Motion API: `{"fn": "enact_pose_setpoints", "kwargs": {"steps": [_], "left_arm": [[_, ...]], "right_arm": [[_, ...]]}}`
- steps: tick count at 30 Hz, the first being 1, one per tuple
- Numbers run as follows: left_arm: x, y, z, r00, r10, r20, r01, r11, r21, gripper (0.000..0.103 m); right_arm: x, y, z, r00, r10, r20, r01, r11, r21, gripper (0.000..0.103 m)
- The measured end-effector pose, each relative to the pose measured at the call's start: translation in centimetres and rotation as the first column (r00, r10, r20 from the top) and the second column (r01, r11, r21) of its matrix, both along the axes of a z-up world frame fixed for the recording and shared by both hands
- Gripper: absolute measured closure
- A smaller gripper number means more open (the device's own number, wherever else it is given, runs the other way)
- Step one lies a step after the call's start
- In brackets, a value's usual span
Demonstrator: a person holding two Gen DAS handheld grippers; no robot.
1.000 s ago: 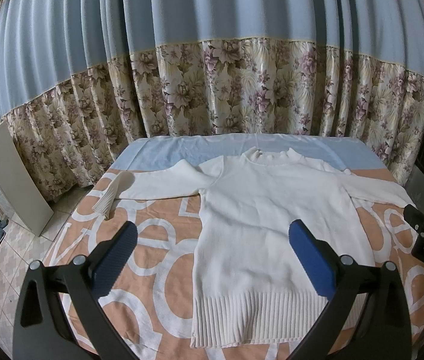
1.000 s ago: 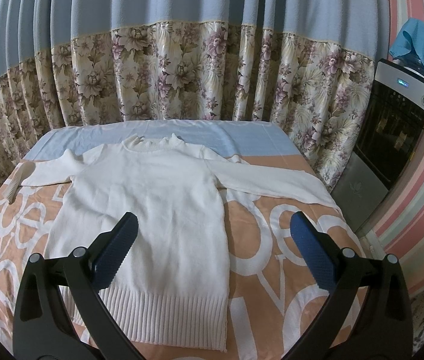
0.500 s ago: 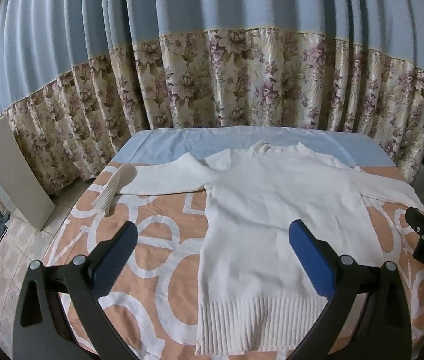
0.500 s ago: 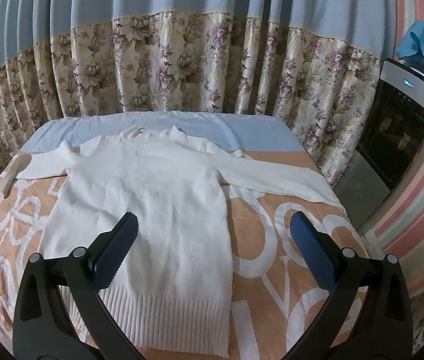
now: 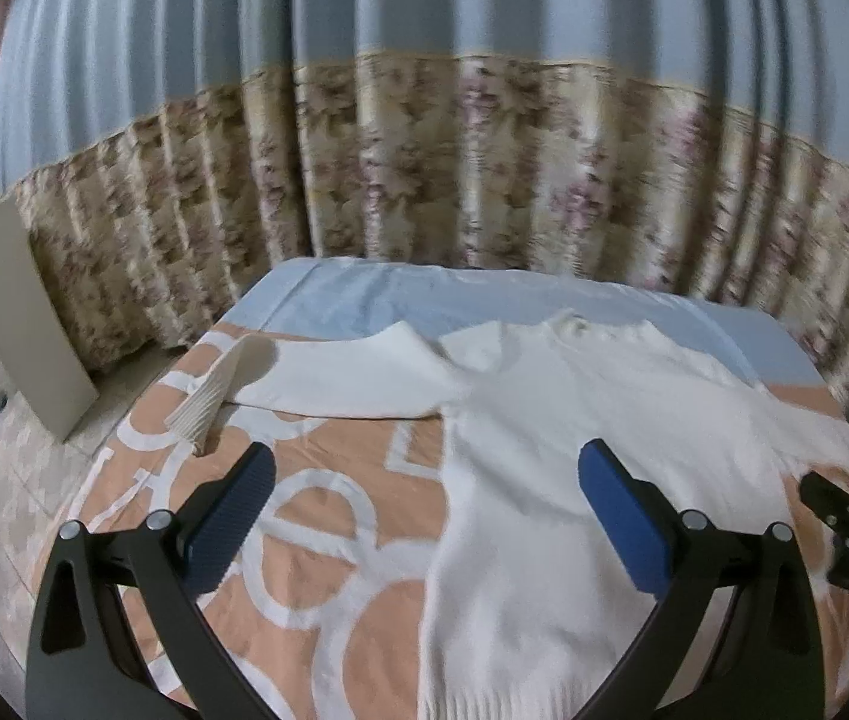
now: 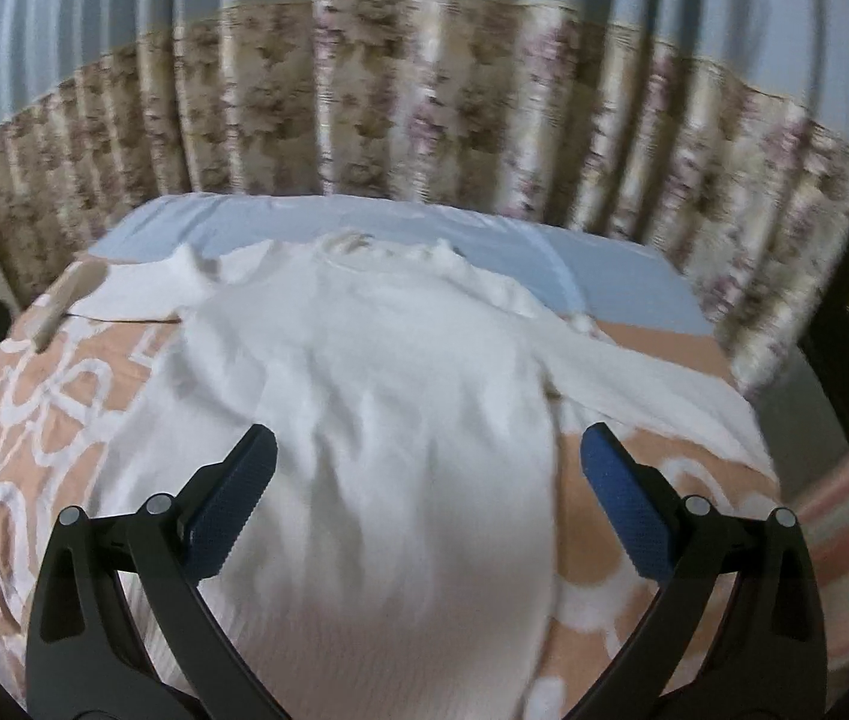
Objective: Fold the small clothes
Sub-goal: 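Reach the left tool to a ribbed sleeve cuff and grasp it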
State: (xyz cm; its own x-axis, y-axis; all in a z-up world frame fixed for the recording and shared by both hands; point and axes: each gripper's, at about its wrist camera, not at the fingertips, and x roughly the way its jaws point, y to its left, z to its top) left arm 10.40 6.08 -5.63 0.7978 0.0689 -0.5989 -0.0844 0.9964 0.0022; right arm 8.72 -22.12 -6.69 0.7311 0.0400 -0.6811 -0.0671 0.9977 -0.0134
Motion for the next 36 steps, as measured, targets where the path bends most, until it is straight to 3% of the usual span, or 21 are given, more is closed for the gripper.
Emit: {"fn": "enact_pose_setpoints", "kwargs": {"steps": [4,8,11,14,16,19,26,31,34,36], "left_arm": [[3.8,2.0,-2.0,0.990,0.020,-0.138,-0.015,0.999,0.040,0.002],[6.5,6.0,-4.4,0.980,0.096,-0.174,-0.097,0.995,0.003,0.002],[8.7,9.2,-6.4,0.965,0.188,-0.185,-0.181,0.982,0.052,0.002],[10.3,12.3,-7.9,0.954,0.235,-0.187,-0.226,0.972,0.070,0.002],[11.3,14.6,-8.6,0.949,0.250,-0.194,-0.247,0.968,0.038,0.002],[12.0,18.2,-9.1,0.950,0.243,-0.196,-0.260,0.963,-0.067,0.002],[12.1,20.8,-10.4,0.941,0.246,-0.232,-0.279,0.953,-0.117,0.002],[12.9,20.4,-11.2,0.938,0.257,-0.232,-0.281,0.957,-0.076,0.002],[13.2,21.1,-11.8,0.940,0.245,-0.237,-0.282,0.950,-0.135,0.016],[13.4,21.6,-12.1,0.935,0.252,-0.249,-0.296,0.942,-0.159,0.017]], "right_arm": [[3.4,1.2,-0.2,0.999,0.035,-0.004,-0.035,0.999,0.005,0.003],[6.4,2.3,-0.9,0.998,0.057,0.007,-0.057,0.997,-0.046,0.003],[8.2,2.9,-2.0,0.997,0.075,-0.006,-0.075,0.992,-0.097,0.003],[9.9,2.9,-3.2,0.997,0.068,-0.041,-0.071,0.994,-0.088,0.003],[10.5,2.6,-3.8,0.997,0.061,-0.056,-0.065,0.995,-0.074,0.003],[11.3,2.4,-4.5,0.996,0.051,-0.070,-0.056,0.996,-0.070,0.003],[12.4,2.2,-5.9,0.995,0.042,-0.091,-0.051,0.994,-0.095,0.003],[14.3,2.6,-6.8,0.991,0.089,-0.100,-0.099,0.990,-0.100,0.004],[16.0,2.4,-7.2,0.991,0.084,-0.103,-0.094,0.991,-0.094,0.006],[17.3,2.4,-7.4,0.991,0.085,-0.105,-0.095,0.990,-0.099,0.014]]}}
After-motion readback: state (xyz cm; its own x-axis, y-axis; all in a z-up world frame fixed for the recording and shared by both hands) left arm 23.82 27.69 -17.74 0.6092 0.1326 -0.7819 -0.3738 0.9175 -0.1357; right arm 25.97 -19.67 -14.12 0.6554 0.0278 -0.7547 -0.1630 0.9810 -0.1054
